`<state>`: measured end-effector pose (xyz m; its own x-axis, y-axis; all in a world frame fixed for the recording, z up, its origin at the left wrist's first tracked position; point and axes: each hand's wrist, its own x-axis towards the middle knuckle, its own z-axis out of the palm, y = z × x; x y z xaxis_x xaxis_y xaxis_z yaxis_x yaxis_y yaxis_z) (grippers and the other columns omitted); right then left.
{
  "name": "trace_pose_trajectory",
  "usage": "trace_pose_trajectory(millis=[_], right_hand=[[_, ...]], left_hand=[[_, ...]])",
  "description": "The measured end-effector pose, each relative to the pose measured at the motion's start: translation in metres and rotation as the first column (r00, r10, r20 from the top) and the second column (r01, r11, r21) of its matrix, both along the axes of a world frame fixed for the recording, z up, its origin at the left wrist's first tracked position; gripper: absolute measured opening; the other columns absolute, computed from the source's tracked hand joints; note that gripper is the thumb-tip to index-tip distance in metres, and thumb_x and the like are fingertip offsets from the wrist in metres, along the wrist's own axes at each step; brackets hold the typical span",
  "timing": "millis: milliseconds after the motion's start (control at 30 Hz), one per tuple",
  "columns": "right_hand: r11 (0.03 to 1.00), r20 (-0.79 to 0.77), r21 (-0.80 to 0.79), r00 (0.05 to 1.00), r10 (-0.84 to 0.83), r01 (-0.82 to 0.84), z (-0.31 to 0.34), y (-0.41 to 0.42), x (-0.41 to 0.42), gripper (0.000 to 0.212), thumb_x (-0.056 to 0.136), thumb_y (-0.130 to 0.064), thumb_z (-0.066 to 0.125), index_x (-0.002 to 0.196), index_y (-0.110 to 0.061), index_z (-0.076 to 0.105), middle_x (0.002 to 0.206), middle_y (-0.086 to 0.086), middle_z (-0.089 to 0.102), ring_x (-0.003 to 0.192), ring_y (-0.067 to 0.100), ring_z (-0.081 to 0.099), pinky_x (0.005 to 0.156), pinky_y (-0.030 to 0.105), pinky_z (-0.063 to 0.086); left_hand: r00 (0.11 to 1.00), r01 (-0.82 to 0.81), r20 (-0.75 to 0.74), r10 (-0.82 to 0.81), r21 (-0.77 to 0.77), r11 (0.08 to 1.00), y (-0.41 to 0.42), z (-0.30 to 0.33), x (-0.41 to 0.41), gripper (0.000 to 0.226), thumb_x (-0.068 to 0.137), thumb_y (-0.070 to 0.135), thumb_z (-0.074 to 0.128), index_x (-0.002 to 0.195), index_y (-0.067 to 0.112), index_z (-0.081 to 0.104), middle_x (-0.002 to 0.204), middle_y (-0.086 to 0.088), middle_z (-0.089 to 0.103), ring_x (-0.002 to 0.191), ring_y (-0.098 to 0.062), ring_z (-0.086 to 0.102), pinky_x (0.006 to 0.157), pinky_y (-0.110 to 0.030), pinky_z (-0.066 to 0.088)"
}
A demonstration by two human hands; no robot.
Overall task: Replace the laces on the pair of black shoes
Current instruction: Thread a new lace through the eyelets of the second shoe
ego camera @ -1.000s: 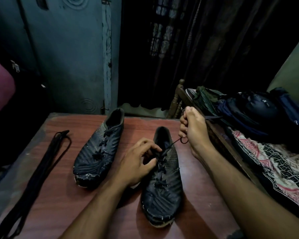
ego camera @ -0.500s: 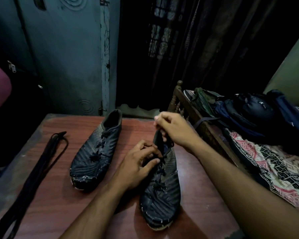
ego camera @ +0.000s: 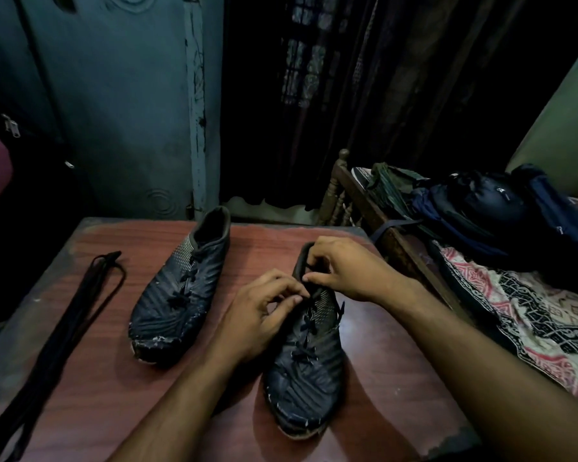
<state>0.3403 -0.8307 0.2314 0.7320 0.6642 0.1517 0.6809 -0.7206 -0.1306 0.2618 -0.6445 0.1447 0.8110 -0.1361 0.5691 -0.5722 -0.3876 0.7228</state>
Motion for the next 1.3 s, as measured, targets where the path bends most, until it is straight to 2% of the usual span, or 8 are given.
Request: trace_pose_trajectory(millis=[167,267,433,600,833,1000,1200,1300], right_hand=[[0.983,-0.023,0.174,0.998,-0.052,0.055,0.0,-0.005,-0.005,0.036,0.084,-0.034,0.082,0.099,-0.026,0.05,0.092,-0.013,0.056,0.079,0.002,0.056,0.063,0.018,0.043],[0.978,0.034,0.202,0.998,0.05,-0.056,0.004,-0.008,-0.015,0.025,0.088,-0.028,0.078,0.101,-0.025,0.057,0.098,-0.012,0.058,0.088,0.005,0.056,0.074,0.018,0.044],[0.986,-0.123,0.107,0.982,0.142,-0.129,-0.005,-0.021,-0.029,0.014,0.091,-0.025,0.074,0.104,-0.022,0.072,0.097,-0.016,0.059,0.085,-0.001,0.054,0.074,0.015,0.041],[0.976,-0.173,0.209,0.98,0.096,-0.059,-0.015,-0.026,-0.033,0.014,0.089,-0.025,0.078,0.102,-0.023,0.072,0.096,-0.015,0.063,0.083,0.008,0.056,0.072,0.023,0.046],[0.96,-0.132,0.275,0.987,0.095,-0.055,-0.024,-0.028,-0.038,0.016,0.088,-0.024,0.079,0.1,-0.025,0.068,0.096,-0.016,0.058,0.083,0.01,0.055,0.073,0.017,0.042],[0.924,0.084,0.382,0.996,-0.028,-0.006,-0.041,-0.031,-0.055,0.018,0.086,-0.025,0.081,0.087,-0.027,0.062,0.087,-0.019,0.05,0.076,0.008,0.052,0.067,0.015,0.04],[0.862,0.069,0.503,0.991,-0.112,0.063,-0.069,-0.023,-0.071,0.016,0.082,-0.02,0.084,0.092,-0.021,0.071,0.086,-0.022,0.053,0.077,-0.004,0.054,0.071,0.006,0.04],[0.823,0.037,0.561,0.99,-0.133,0.089,-0.072,-0.016,-0.075,0.014,0.084,-0.016,0.081,0.091,-0.02,0.07,0.087,-0.013,0.059,0.079,0.0,0.058,0.07,0.011,0.045]], left_hand=[[1.0,-0.018,0.001,0.018,0.052,0.998,0.001,-0.001,0.002,0.025,0.096,0.008,0.067,0.114,0.026,0.071,0.105,0.014,0.066,0.098,-0.008,0.063,0.086,-0.022,0.049],[0.999,-0.034,0.04,0.031,0.078,0.996,0.0,0.0,0.001,0.034,0.097,0.007,0.063,0.124,0.027,0.063,0.112,0.015,0.063,0.104,-0.004,0.061,0.087,-0.015,0.045],[0.993,-0.095,0.077,0.088,0.097,0.991,0.0,-0.002,0.004,0.012,0.096,0.017,0.064,0.105,0.021,0.069,0.1,0.013,0.063,0.092,-0.004,0.061,0.081,-0.025,0.05],[1.0,-0.026,0.013,0.024,0.137,0.99,-0.002,-0.003,0.003,0.007,0.098,0.02,0.055,0.1,0.022,0.062,0.099,0.011,0.053,0.095,-0.004,0.056,0.084,-0.013,0.039],[1.0,0.01,-0.011,-0.008,0.155,0.988,0.001,-0.004,0.004,0.012,0.101,0.025,0.049,0.102,0.022,0.06,0.1,0.012,0.052,0.097,-0.007,0.056,0.085,-0.013,0.038],[1.0,-0.013,0.007,0.013,0.127,0.992,0.0,-0.005,0.006,0.01,0.101,0.022,0.054,0.104,0.022,0.063,0.101,0.014,0.058,0.098,-0.01,0.06,0.085,-0.026,0.047],[0.999,-0.05,0.021,0.048,0.098,0.994,-0.001,-0.002,0.004,0.014,0.097,0.012,0.066,0.104,0.024,0.069,0.1,0.014,0.065,0.097,-0.006,0.063,0.086,-0.022,0.049],[0.998,-0.058,0.019,0.056,0.086,0.995,0.0,-0.001,0.002,0.018,0.092,0.009,0.072,0.101,0.024,0.07,0.097,0.015,0.066,0.092,-0.005,0.065,0.082,-0.019,0.049]])
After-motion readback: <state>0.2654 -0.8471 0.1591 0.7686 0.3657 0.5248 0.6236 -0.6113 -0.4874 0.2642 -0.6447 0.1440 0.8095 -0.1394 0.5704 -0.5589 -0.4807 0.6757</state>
